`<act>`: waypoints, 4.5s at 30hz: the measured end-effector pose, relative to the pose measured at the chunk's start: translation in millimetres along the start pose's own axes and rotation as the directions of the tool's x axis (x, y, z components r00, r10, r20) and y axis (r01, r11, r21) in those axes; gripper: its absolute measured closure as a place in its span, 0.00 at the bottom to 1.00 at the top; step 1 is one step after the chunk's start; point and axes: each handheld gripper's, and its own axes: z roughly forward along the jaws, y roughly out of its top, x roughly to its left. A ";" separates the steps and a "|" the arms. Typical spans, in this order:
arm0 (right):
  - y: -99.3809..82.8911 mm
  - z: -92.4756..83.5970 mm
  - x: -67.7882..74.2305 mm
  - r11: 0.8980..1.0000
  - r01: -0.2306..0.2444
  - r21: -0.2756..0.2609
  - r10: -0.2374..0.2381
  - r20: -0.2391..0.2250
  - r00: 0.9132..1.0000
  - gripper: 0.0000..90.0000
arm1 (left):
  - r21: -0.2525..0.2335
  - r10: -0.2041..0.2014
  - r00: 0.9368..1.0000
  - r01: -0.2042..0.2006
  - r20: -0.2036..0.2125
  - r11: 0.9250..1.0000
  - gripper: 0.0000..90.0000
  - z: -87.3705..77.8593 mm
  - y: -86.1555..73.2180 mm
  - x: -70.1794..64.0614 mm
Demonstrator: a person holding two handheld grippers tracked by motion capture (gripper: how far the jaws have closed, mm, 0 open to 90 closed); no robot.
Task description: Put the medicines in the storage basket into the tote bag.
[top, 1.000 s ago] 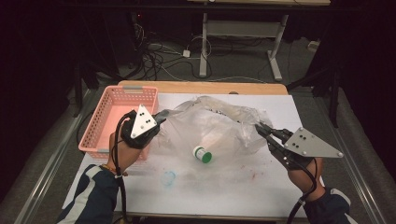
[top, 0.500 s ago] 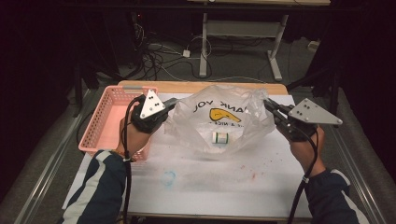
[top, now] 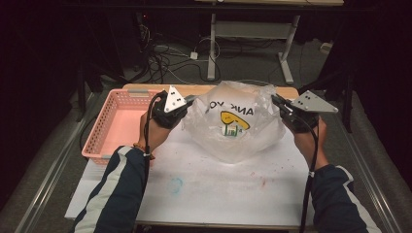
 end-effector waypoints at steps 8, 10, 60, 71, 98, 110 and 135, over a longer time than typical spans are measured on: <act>19.9 17.4 -26.3 0.999 -0.051 0.011 0.050 0.046 0.998 1.00 | -0.001 0.016 0.999 -0.016 -0.043 1.000 0.97 13.5 24.4 13.9; 23.5 21.1 -32.7 0.998 -0.061 0.016 0.060 0.057 0.997 1.00 | -0.004 0.010 0.999 -0.010 -0.050 1.000 0.97 15.9 29.5 17.2; 29.8 65.5 -93.4 0.984 -0.146 0.102 0.101 0.356 0.929 1.00 | -0.130 -0.107 0.945 0.070 -0.310 0.989 0.52 28.3 74.4 33.9; 34.8 77.2 -84.9 0.987 -0.113 0.113 0.070 0.328 0.942 0.87 | -0.077 -0.026 0.965 0.006 -0.260 0.997 0.73 30.3 82.8 29.2; 43.1 27.3 -65.0 0.990 -0.134 0.038 0.128 0.137 0.982 0.52 | -0.074 -0.184 0.945 0.170 -0.271 0.983 0.54 18.6 76.6 63.0; 57.6 11.1 -73.8 0.986 -0.152 0.075 0.143 0.114 0.983 0.36 | -0.049 -0.102 0.973 0.093 -0.206 0.994 0.72 -0.8 82.1 55.6; -17.5 -3.1 -33.2 0.981 -0.154 0.115 0.153 0.019 0.988 0.57 | -0.021 -0.173 0.965 0.172 -0.196 0.985 0.43 12.0 44.2 64.7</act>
